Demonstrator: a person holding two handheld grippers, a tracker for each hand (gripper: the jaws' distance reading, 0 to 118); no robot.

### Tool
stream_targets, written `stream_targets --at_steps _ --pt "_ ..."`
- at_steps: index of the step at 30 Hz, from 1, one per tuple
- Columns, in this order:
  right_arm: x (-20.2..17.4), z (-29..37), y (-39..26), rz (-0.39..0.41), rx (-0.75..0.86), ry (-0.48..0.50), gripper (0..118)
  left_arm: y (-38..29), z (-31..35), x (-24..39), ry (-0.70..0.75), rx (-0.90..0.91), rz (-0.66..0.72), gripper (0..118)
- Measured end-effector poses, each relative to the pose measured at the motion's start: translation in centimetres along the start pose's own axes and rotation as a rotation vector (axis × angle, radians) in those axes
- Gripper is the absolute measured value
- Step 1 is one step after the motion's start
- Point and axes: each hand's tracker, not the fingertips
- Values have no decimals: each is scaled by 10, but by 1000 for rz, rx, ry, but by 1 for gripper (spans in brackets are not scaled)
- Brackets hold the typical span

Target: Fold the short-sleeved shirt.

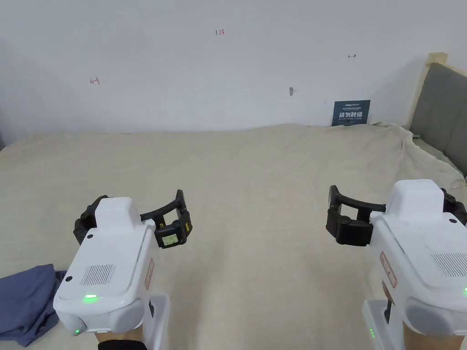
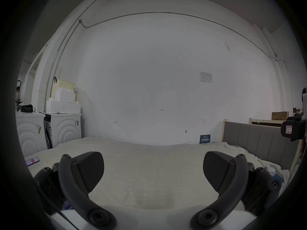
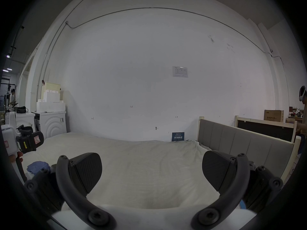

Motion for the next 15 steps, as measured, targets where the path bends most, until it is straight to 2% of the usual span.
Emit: stream_targets --at_steps 15 --pt "-2 2 1 1 2 3 118 0 0 -1 1 -1 -2 118"
